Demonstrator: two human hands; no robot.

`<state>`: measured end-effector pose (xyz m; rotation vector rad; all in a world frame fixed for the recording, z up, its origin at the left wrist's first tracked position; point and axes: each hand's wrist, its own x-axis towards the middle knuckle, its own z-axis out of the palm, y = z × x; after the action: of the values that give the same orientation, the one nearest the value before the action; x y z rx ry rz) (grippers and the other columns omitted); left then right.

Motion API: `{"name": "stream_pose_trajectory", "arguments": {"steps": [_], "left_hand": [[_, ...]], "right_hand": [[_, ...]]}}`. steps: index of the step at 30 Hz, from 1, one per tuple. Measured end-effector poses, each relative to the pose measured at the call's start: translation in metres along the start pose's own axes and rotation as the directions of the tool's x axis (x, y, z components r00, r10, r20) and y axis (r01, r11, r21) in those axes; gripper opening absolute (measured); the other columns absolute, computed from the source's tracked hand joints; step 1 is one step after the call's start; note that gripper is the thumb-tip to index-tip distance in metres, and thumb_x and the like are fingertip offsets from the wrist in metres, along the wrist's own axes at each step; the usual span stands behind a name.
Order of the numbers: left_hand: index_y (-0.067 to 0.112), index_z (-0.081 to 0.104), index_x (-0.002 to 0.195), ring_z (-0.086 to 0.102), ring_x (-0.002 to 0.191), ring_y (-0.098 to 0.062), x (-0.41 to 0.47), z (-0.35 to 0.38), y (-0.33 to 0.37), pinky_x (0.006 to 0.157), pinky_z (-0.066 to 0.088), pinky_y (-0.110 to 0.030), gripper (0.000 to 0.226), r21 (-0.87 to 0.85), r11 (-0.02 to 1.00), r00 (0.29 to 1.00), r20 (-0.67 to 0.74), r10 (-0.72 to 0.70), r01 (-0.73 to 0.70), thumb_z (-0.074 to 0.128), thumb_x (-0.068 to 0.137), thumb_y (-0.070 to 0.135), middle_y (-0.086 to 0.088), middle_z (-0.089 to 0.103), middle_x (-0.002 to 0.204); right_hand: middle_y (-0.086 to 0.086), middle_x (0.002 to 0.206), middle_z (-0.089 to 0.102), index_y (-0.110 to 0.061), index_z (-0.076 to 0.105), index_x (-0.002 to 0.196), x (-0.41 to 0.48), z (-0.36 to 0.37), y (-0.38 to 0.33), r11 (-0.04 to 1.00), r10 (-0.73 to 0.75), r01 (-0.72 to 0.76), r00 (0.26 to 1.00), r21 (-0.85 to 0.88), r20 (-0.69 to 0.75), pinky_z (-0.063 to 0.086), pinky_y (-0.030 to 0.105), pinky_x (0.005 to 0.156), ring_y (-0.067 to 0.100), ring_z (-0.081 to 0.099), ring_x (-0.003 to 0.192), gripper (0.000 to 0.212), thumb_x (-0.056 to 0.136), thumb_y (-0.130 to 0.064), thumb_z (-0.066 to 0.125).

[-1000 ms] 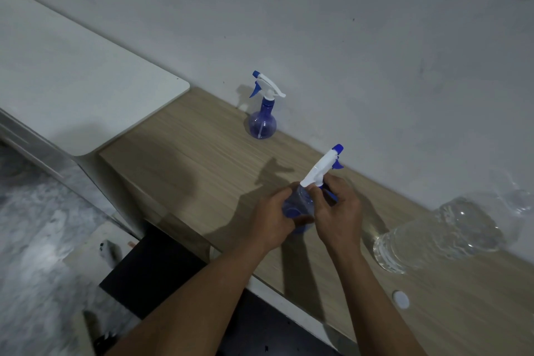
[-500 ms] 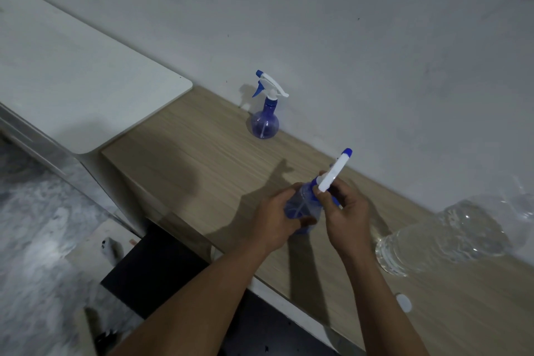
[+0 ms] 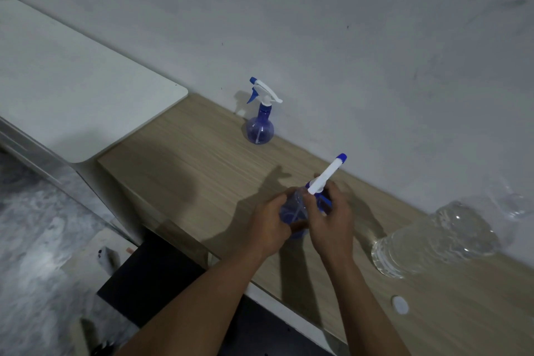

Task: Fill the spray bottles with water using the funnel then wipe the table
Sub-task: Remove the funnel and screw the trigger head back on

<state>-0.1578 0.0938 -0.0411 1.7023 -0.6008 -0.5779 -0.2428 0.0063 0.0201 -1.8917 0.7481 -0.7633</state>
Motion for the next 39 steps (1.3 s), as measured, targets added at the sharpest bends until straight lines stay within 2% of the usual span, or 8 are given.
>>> {"name": "stream_pose_trajectory", "arguments": {"steps": [5,13,19,25,28,31,36,39], "left_hand": [[0.043,0.062,0.117,0.069,0.097,-0.002,-0.0003,0.0025,0.0000,0.086,0.059,-0.031,0.057,0.003,1.000,1.000,-0.001,-0.027,0.027,0.083,0.064,0.041,0.016,0.073,0.105],[0.044,0.065,0.110,0.070,0.098,-0.005,-0.0008,0.0004,0.0022,0.085,0.059,-0.030,0.056,0.011,0.998,0.998,0.002,-0.055,0.055,0.071,0.073,0.003,0.016,0.074,0.100],[0.031,0.066,0.121,0.070,0.102,-0.011,-0.0010,0.0017,0.0051,0.089,0.058,-0.041,0.068,-0.061,0.996,0.998,0.008,-0.068,0.068,0.074,0.054,0.042,0.008,0.074,0.108],[0.043,0.065,0.110,0.070,0.097,-0.005,-0.0023,0.0003,0.0044,0.079,0.054,-0.019,0.049,-0.049,0.998,0.999,0.034,-0.032,0.033,0.077,0.063,0.030,0.015,0.074,0.101],[0.035,0.067,0.116,0.070,0.099,-0.007,-0.0019,0.0003,0.0055,0.085,0.058,-0.029,0.052,-0.066,0.997,0.999,0.030,-0.045,0.047,0.077,0.066,0.024,0.012,0.074,0.104],[0.029,0.067,0.119,0.071,0.097,-0.006,-0.0039,-0.0016,0.0072,0.080,0.058,-0.023,0.052,-0.077,0.997,1.000,0.018,-0.025,0.027,0.076,0.077,0.001,0.008,0.075,0.104],[0.037,0.067,0.115,0.071,0.096,-0.007,-0.0019,-0.0011,0.0041,0.085,0.059,-0.033,0.053,-0.028,0.998,0.999,0.020,-0.048,0.048,0.080,0.064,0.029,0.011,0.074,0.103],[0.033,0.065,0.121,0.069,0.097,-0.003,-0.0043,-0.0020,0.0082,0.085,0.057,-0.024,0.057,-0.028,0.999,1.000,0.019,-0.021,0.022,0.080,0.071,0.013,0.013,0.074,0.103]], "right_hand": [[-0.010,0.099,0.072,-0.026,0.065,0.104,0.0029,-0.0044,-0.0012,0.998,0.058,-0.058,0.998,0.027,-0.010,0.053,0.026,0.079,0.004,0.069,0.093,0.019,0.088,-0.029,0.075],[-0.013,0.101,0.071,-0.033,0.063,0.105,-0.0017,-0.0021,0.0023,0.999,0.019,-0.019,1.000,0.039,-0.006,0.050,0.016,0.079,0.001,0.068,0.096,0.021,0.089,-0.021,0.072],[-0.011,0.097,0.070,-0.031,0.060,0.099,0.0008,-0.0028,0.0001,1.000,0.017,-0.016,1.000,0.023,-0.018,0.051,0.016,0.074,0.002,0.067,0.092,0.018,0.090,-0.024,0.074],[-0.018,0.096,0.071,-0.031,0.062,0.100,0.0023,0.0001,-0.0008,0.998,0.054,-0.053,0.998,0.040,-0.041,0.049,0.010,0.074,-0.004,0.067,0.093,0.020,0.087,-0.026,0.077],[-0.016,0.096,0.070,-0.040,0.060,0.098,-0.0001,0.0007,-0.0007,0.999,0.030,-0.029,0.999,0.013,-0.039,0.048,0.009,0.073,-0.004,0.065,0.091,0.023,0.088,-0.026,0.075],[-0.011,0.094,0.070,-0.039,0.061,0.096,-0.0053,0.0009,0.0016,1.000,-0.027,0.027,0.999,0.015,-0.022,0.050,0.014,0.074,0.003,0.067,0.089,0.022,0.095,-0.018,0.068],[-0.025,0.095,0.068,-0.030,0.060,0.097,0.0008,-0.0021,-0.0015,0.994,0.074,-0.070,0.996,0.086,-0.042,0.051,0.012,0.074,-0.004,0.067,0.092,0.026,0.083,-0.024,0.081],[-0.019,0.101,0.070,-0.033,0.062,0.104,-0.0032,-0.0007,0.0009,0.996,0.014,-0.011,1.000,0.088,-0.025,0.051,0.013,0.079,0.000,0.067,0.097,0.021,0.088,-0.028,0.074]]}}
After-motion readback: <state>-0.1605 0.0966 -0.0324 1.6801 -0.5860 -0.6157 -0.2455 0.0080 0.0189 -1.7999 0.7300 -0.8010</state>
